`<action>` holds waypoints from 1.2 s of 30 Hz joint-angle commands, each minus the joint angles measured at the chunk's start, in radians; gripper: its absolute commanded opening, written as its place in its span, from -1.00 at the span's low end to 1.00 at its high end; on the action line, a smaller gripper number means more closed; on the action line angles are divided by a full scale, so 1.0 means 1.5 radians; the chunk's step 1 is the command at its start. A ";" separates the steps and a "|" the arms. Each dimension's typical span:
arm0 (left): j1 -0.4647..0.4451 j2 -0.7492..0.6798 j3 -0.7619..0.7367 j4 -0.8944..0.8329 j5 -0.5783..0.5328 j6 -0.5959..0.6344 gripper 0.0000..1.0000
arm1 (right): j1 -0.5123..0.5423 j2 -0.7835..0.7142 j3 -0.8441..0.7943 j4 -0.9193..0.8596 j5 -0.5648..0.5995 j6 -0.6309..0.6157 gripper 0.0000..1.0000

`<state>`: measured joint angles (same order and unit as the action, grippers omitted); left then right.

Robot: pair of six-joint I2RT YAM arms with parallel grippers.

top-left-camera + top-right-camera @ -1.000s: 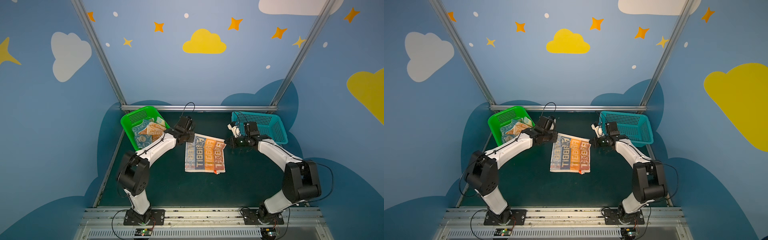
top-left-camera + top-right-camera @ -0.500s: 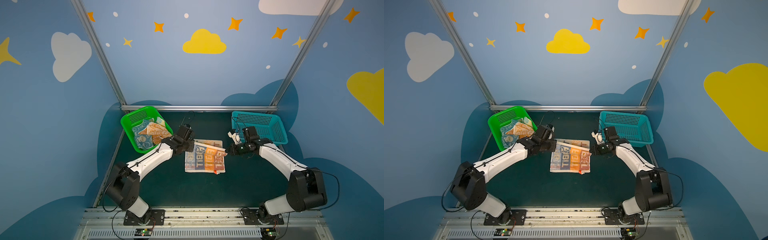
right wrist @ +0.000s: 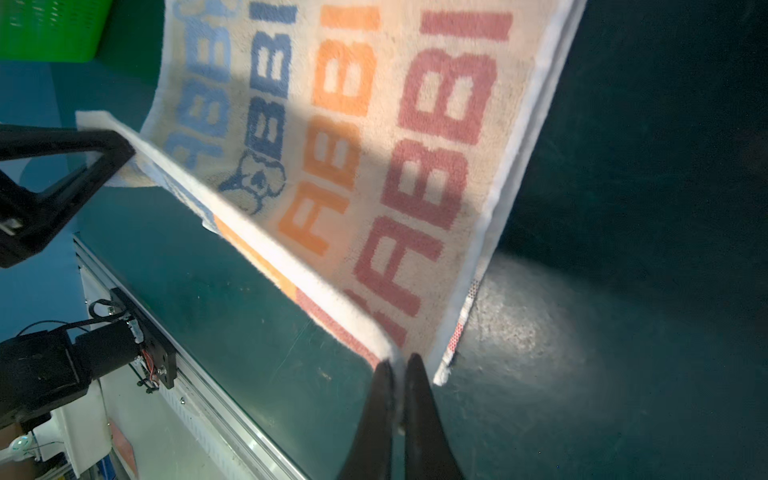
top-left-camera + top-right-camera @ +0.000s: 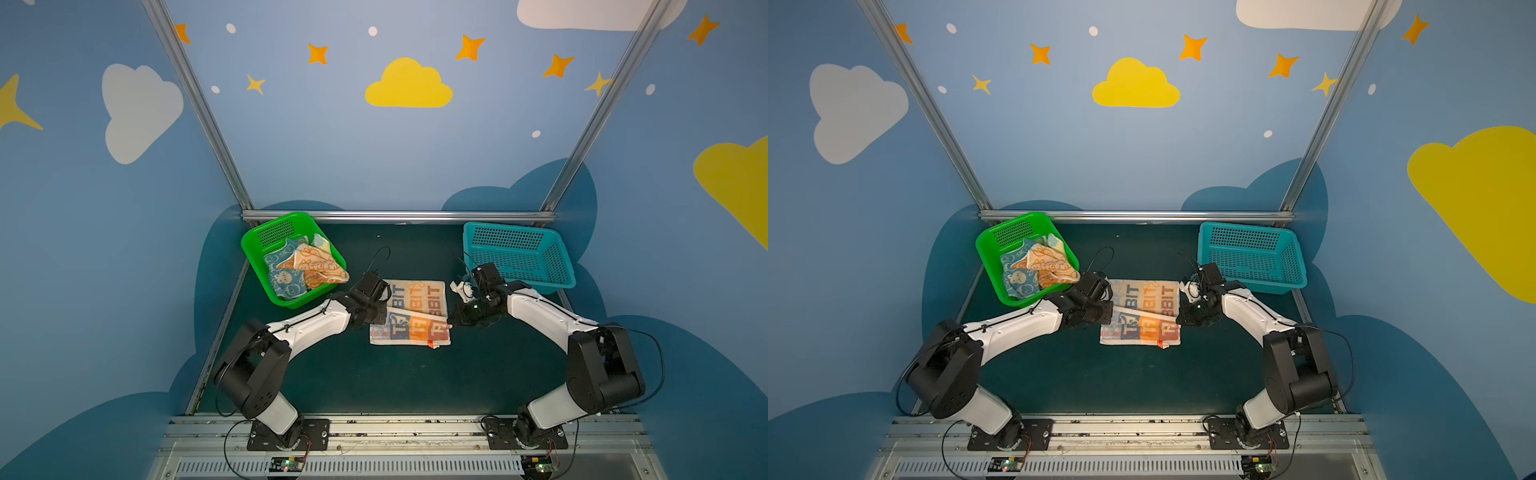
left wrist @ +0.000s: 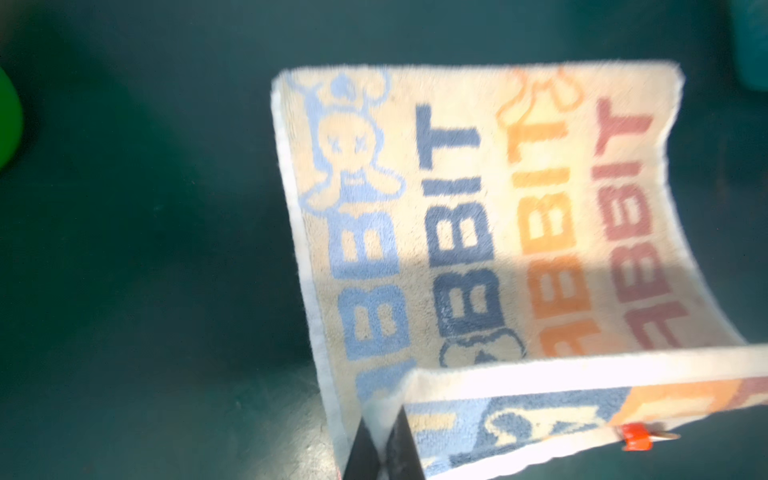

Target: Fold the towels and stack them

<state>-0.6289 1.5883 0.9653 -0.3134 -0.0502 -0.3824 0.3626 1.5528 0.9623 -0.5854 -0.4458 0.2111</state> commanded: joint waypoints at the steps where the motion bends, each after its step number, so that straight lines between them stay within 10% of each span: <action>1: 0.001 0.010 -0.013 0.016 -0.017 -0.014 -0.61 | 0.006 0.018 -0.013 -0.031 0.017 0.022 -0.99; 12: -0.007 -0.059 -0.077 0.021 -0.010 -0.025 0.12 | 0.027 -0.023 -0.062 -0.021 -0.020 0.017 -0.30; 22: -0.007 -0.112 -0.095 0.050 -0.036 -0.038 0.43 | 0.034 -0.097 -0.063 0.000 0.036 0.043 -0.28; 36: 0.012 -0.006 -0.017 0.075 -0.019 -0.024 0.47 | 0.036 0.046 -0.001 0.065 0.028 0.051 -0.28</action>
<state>-0.6193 1.5665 0.9112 -0.2115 -0.0803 -0.4282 0.4099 1.5860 0.9371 -0.5114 -0.3889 0.2821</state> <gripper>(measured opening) 0.734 0.359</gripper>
